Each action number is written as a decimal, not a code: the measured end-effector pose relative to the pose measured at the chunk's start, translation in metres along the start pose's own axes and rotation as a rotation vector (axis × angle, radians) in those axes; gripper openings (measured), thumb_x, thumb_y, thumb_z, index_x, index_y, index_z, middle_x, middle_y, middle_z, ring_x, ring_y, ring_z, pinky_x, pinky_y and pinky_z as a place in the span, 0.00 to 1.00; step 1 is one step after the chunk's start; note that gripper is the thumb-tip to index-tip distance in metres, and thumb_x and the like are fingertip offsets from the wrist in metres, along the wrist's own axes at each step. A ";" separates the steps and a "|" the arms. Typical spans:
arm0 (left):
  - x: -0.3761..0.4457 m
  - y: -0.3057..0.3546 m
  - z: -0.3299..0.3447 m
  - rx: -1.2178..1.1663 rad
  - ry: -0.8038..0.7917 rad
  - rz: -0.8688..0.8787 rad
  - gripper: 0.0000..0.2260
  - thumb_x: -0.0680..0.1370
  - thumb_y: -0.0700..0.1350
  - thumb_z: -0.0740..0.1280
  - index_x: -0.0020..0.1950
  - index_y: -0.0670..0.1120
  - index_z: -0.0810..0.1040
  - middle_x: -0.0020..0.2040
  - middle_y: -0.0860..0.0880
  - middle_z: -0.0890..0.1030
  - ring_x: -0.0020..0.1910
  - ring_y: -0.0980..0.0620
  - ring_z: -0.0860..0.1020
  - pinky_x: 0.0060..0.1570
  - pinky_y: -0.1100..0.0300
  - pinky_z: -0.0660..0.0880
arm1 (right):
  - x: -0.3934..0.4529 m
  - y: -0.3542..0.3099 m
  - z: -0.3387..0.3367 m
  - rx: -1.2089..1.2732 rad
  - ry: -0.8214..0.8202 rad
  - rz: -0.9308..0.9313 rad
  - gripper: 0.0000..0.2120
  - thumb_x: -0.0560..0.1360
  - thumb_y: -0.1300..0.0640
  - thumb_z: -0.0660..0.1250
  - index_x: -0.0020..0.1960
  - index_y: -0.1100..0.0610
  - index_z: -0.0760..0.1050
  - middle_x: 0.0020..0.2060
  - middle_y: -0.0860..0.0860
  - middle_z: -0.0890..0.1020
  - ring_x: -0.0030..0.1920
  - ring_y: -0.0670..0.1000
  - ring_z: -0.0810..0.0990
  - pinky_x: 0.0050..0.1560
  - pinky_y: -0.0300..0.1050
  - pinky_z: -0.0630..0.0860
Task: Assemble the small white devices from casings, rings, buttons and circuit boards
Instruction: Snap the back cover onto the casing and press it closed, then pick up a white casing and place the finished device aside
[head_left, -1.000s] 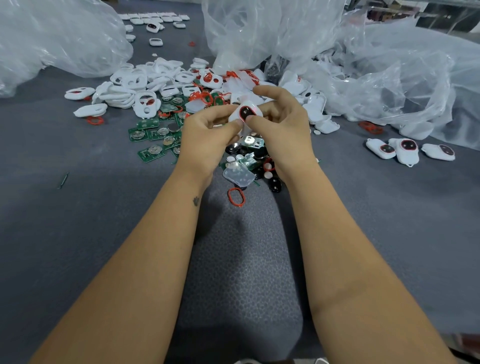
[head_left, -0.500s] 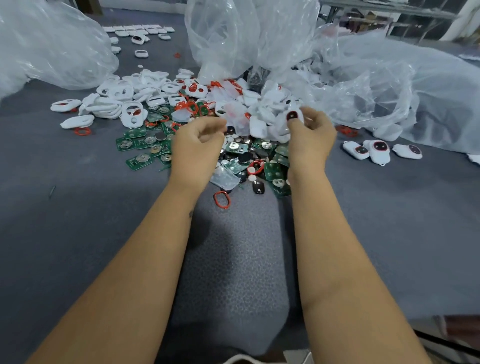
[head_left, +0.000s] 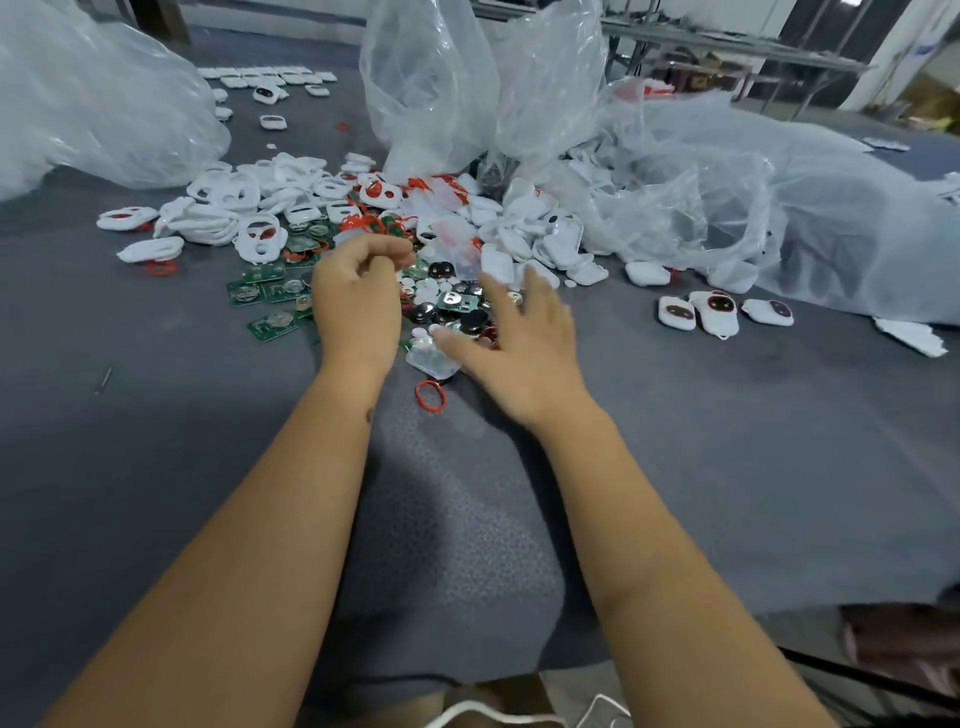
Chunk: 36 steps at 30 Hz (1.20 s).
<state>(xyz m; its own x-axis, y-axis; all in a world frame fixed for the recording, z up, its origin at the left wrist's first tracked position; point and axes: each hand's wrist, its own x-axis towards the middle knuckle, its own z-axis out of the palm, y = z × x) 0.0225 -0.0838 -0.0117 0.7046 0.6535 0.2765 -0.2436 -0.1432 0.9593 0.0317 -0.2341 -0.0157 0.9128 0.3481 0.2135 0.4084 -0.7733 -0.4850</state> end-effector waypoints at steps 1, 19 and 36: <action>0.001 0.000 -0.002 -0.006 0.030 -0.003 0.17 0.73 0.36 0.58 0.39 0.55 0.81 0.41 0.55 0.84 0.47 0.55 0.82 0.54 0.50 0.79 | -0.002 -0.006 0.007 -0.074 -0.047 -0.084 0.40 0.72 0.27 0.57 0.78 0.42 0.53 0.79 0.56 0.47 0.78 0.56 0.43 0.76 0.58 0.40; 0.073 -0.011 -0.082 0.654 0.038 -0.054 0.26 0.75 0.33 0.57 0.70 0.51 0.71 0.73 0.43 0.67 0.73 0.43 0.62 0.69 0.48 0.66 | 0.052 -0.032 0.037 -0.316 0.163 -0.152 0.26 0.77 0.37 0.55 0.72 0.46 0.66 0.75 0.55 0.62 0.76 0.57 0.53 0.72 0.57 0.39; 0.056 -0.013 -0.054 0.754 0.042 0.081 0.09 0.78 0.45 0.65 0.52 0.50 0.84 0.48 0.48 0.83 0.53 0.44 0.78 0.56 0.50 0.73 | 0.043 -0.039 0.034 -0.167 0.124 -0.477 0.11 0.75 0.49 0.68 0.55 0.46 0.83 0.53 0.47 0.79 0.62 0.53 0.70 0.62 0.48 0.56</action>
<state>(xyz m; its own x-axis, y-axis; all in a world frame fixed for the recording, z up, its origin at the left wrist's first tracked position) 0.0291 -0.0045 -0.0116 0.6744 0.6450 0.3594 0.2386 -0.6509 0.7207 0.0548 -0.1716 -0.0163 0.6144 0.6247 0.4819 0.7648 -0.6216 -0.1693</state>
